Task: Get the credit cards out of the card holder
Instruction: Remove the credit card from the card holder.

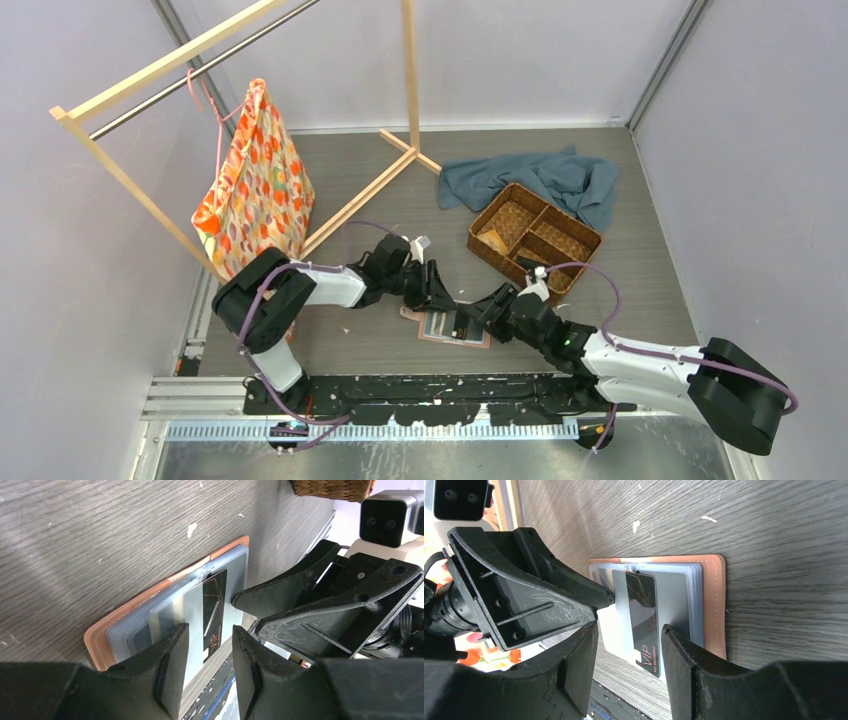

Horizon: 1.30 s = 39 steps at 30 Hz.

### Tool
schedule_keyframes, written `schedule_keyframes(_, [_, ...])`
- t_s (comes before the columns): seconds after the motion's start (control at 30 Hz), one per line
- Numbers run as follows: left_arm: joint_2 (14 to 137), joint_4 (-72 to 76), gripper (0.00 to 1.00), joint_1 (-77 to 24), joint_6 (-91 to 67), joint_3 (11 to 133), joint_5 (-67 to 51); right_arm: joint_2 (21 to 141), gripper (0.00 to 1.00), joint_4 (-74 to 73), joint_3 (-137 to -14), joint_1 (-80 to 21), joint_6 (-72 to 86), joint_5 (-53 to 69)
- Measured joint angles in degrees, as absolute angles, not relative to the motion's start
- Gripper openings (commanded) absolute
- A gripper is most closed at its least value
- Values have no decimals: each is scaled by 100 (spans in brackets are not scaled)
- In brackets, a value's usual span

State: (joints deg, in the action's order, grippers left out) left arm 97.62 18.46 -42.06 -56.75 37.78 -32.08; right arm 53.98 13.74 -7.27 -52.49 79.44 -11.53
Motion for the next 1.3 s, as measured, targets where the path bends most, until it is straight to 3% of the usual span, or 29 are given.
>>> schedule_keyframes(0.43, [9122, -119, 41, -4348, -5131, 4045, -2805, 5443, 55, 1258, -814, -5249, 7920, -1146])
schedule_keyframes(1.3, [8862, -829, 41, -4539, -4989, 4064, -2742, 5631, 55, 1372, -880, -5249, 7872, -1127])
